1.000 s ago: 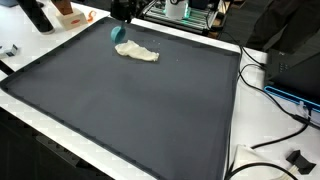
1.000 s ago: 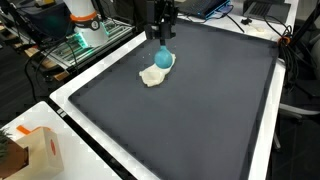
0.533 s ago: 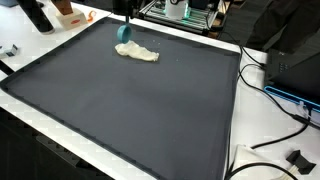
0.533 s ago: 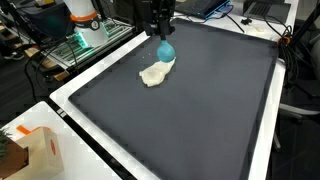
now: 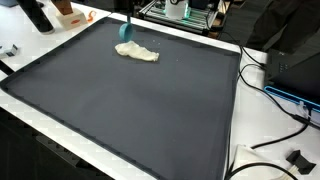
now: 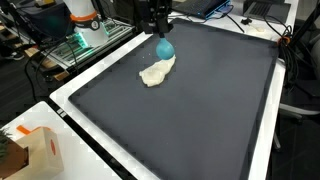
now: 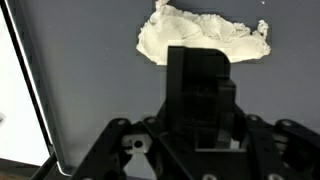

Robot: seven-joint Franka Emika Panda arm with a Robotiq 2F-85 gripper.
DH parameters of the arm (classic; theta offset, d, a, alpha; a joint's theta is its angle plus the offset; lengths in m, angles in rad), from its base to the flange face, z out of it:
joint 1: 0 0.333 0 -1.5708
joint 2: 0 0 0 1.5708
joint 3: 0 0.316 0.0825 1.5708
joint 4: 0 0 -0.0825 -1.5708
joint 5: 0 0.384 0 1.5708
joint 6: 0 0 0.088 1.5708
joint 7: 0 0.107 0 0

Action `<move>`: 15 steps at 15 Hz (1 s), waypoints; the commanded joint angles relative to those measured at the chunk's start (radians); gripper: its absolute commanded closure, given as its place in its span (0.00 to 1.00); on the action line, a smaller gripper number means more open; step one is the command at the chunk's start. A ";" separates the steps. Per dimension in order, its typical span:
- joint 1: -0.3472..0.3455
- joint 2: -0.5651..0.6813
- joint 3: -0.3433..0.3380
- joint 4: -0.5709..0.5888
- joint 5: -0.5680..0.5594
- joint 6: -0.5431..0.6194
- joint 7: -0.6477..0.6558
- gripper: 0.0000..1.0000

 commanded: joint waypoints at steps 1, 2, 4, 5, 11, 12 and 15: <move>-0.015 0.000 0.016 0.001 0.005 -0.001 -0.004 0.73; -0.001 0.007 0.003 -0.003 0.062 0.020 -0.070 0.73; 0.027 0.019 -0.019 -0.015 0.189 0.069 -0.215 0.73; 0.041 0.023 -0.029 -0.021 0.269 0.092 -0.303 0.73; 0.223 0.014 -0.204 -0.016 0.779 0.068 -0.780 0.73; 0.216 0.020 -0.205 -0.013 0.863 0.053 -0.860 0.73; 0.138 0.044 -0.171 0.004 1.049 -0.027 -1.038 0.73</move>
